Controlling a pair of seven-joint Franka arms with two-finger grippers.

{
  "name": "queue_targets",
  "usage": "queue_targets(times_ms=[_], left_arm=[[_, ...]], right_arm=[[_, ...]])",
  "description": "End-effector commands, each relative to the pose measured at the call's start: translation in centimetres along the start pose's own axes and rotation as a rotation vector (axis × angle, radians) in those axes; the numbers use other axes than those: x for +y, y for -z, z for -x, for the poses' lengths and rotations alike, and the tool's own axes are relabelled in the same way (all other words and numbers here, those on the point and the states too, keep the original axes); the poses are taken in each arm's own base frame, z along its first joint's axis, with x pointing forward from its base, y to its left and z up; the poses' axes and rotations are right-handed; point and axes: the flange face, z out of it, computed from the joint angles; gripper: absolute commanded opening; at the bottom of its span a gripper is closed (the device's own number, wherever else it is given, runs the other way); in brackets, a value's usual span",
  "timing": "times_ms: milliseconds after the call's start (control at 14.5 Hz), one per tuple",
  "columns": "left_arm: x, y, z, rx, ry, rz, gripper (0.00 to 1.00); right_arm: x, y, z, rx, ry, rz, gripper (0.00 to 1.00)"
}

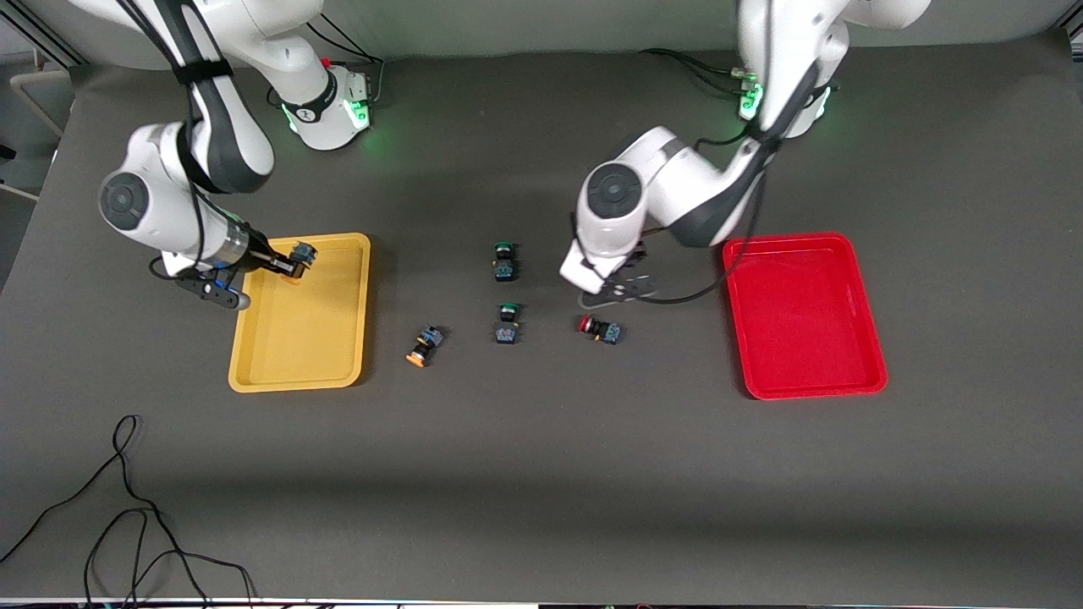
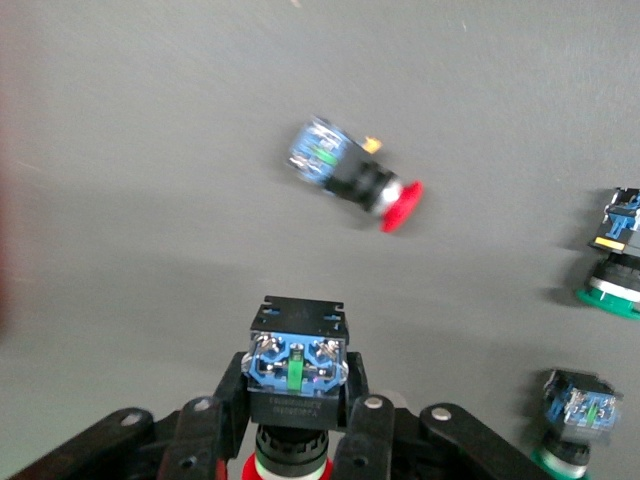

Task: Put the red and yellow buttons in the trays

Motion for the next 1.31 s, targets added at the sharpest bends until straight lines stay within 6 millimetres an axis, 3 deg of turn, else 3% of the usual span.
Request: queue_targets(times_ms=[0, 207, 276, 345, 414, 552, 690, 897, 966, 1034, 1103, 1172, 1241], left_arm=[[-7.8, 2.8, -3.2, -0.055, -0.065, -0.008, 0.00], [-17.1, 2.1, -6.4, -0.094, -0.132, -0.028, 0.00], [-20.8, 2.2, -7.9, -0.103, -0.156, -0.020, 0.00], [-24.0, 1.7, -9.2, -0.109, -0.149, -0.011, 0.00], [-25.7, 1.1, -10.1, -0.110, -0.140, -0.012, 0.00], [-27.3, -2.4, -11.5, -0.099, -0.164, -0.059, 0.00], [-28.7, -6.5, -12.6, -0.069, -0.151, -0.035, 0.00], [-28.6, -10.3, -12.9, -0.086, -0.140, -0.014, 0.00], [-28.5, -10.9, -13.0, -0.083, -0.139, -0.011, 0.04], [-28.5, -11.4, -13.2, -0.086, -0.142, -0.008, 0.29], [-28.5, -11.3, -13.5, -0.085, -0.149, -0.014, 0.83], [-28.5, -10.5, -14.0, -0.083, -0.140, -0.017, 0.99], [-28.5, -9.1, -14.3, -0.088, -0.138, -0.028, 1.00]], right_arm=[[1.6, -3.1, -1.6, 0.018, 0.043, 0.016, 0.25], [1.9, -4.7, -1.7, 0.009, 0.044, 0.037, 0.33], [1.9, -4.7, -1.8, 0.013, 0.044, 0.037, 0.50], [1.9, -4.7, -1.8, 0.013, 0.044, 0.037, 1.00], [1.9, -4.6, -1.7, 0.009, 0.044, 0.036, 1.00], [1.6, -3.5, -1.6, 0.020, 0.044, 0.021, 1.00], [0.7, -0.7, -1.4, 0.025, 0.045, -0.008, 1.00], [-4.2, 4.6, -2.3, 0.086, 0.049, -0.109, 1.00], [-6.0, 5.8, -2.6, 0.096, 0.047, -0.147, 1.00], [-7.9, 6.5, -3.1, 0.099, 0.037, -0.186, 1.00], [-10.4, 6.8, -3.2, 0.094, 0.041, -0.219, 1.00], [-13.0, 6.5, -3.0, 0.080, 0.031, -0.240, 1.00], [-15.7, 6.2, -2.7, 0.076, 0.023, -0.242, 1.00]])
